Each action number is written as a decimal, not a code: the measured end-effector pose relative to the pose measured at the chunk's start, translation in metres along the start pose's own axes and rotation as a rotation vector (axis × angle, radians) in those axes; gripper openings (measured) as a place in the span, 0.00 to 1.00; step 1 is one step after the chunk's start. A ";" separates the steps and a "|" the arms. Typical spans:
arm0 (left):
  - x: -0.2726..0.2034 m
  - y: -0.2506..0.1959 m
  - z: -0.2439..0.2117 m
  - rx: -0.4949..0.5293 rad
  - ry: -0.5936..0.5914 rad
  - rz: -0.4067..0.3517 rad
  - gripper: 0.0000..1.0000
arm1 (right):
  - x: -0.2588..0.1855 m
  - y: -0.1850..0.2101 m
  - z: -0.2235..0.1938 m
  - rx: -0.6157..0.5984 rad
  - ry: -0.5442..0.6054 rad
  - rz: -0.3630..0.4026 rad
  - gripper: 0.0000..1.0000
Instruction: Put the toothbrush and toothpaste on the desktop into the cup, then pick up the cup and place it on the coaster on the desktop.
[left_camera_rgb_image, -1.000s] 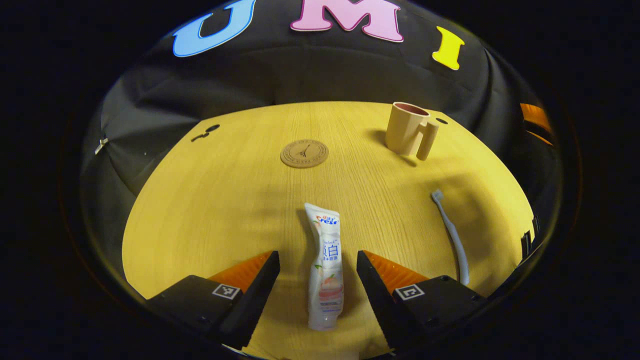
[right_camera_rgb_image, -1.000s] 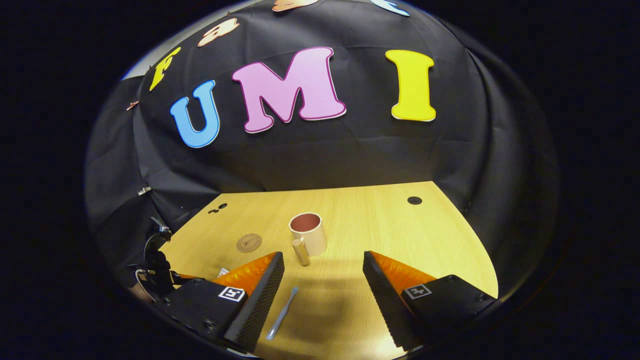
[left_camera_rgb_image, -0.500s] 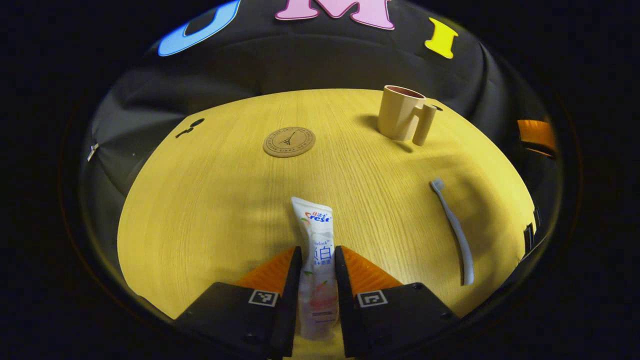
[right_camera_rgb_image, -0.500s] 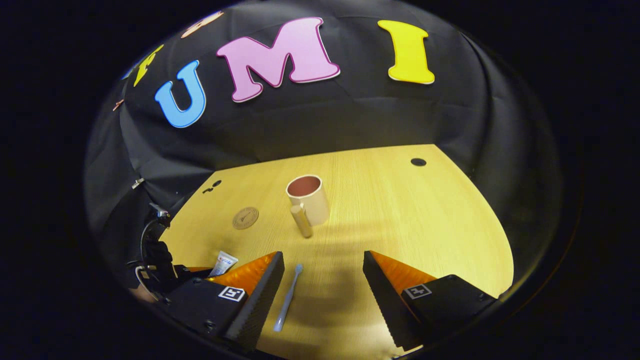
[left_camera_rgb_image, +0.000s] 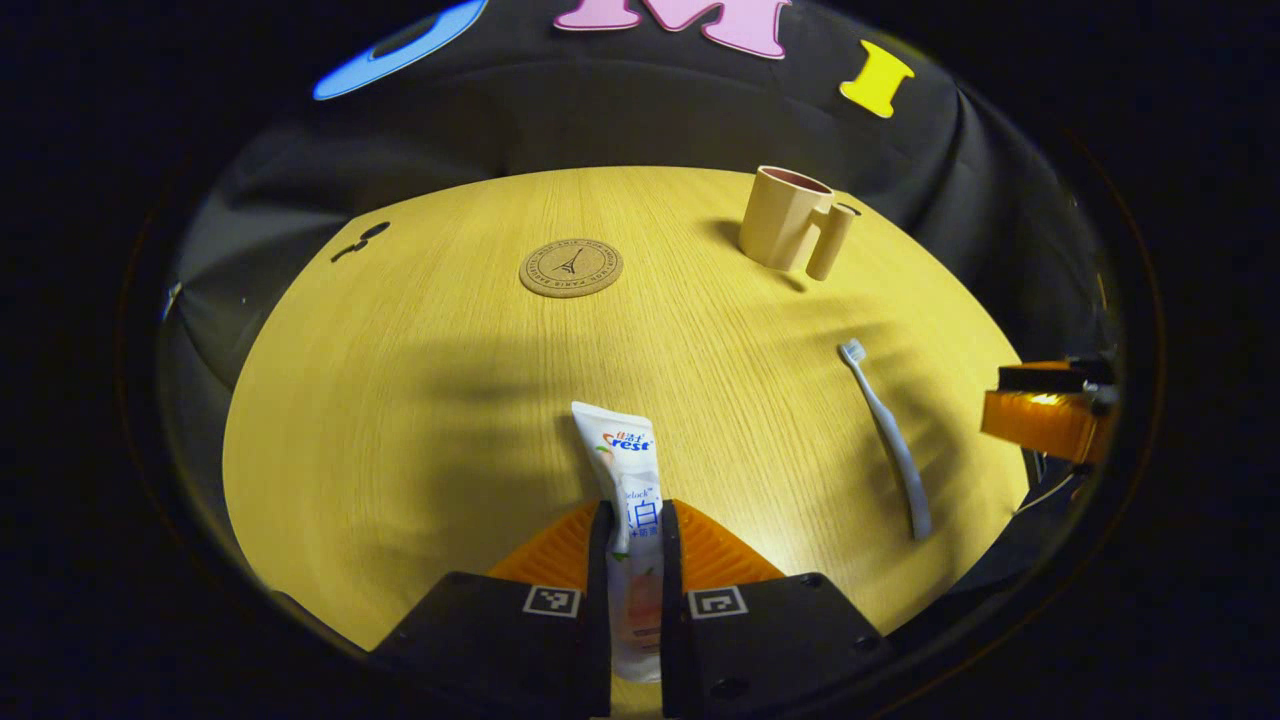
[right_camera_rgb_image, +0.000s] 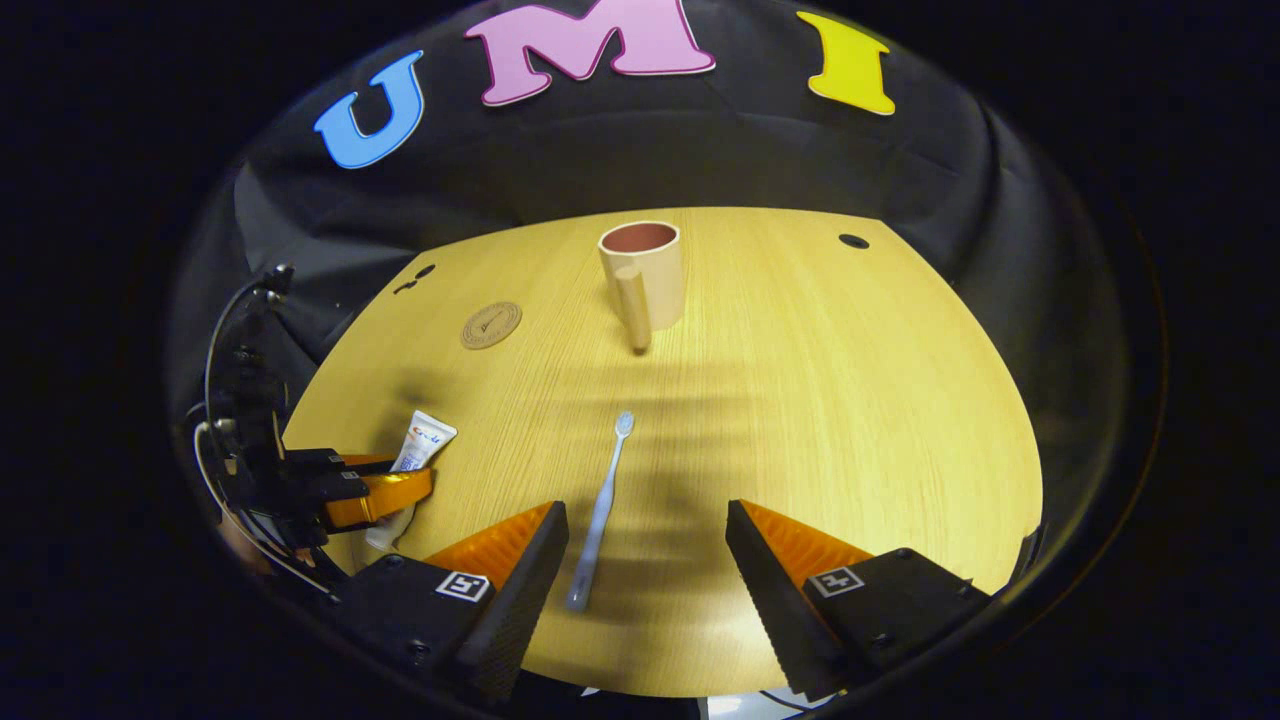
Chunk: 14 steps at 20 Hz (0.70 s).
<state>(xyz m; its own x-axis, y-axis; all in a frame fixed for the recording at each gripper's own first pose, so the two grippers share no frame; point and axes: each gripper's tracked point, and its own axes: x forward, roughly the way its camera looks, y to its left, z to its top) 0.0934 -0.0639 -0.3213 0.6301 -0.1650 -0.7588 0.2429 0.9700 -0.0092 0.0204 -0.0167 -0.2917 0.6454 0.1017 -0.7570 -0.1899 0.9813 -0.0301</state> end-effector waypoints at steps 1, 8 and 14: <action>-0.010 0.005 0.002 0.008 -0.023 -0.002 0.25 | 0.008 0.003 0.001 0.017 0.017 -0.017 0.98; -0.078 0.013 -0.015 0.019 -0.106 -0.004 0.25 | 0.046 -0.003 -0.015 -0.017 0.137 -0.084 0.99; -0.094 0.021 -0.053 -0.042 -0.072 0.007 0.25 | 0.055 0.004 -0.021 -0.026 0.176 -0.092 0.99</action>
<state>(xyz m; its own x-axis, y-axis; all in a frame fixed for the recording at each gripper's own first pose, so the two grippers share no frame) 0.0006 -0.0189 -0.2848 0.6832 -0.1691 -0.7104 0.2079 0.9776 -0.0328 0.0399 -0.0104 -0.3474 0.5219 -0.0202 -0.8528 -0.1566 0.9805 -0.1190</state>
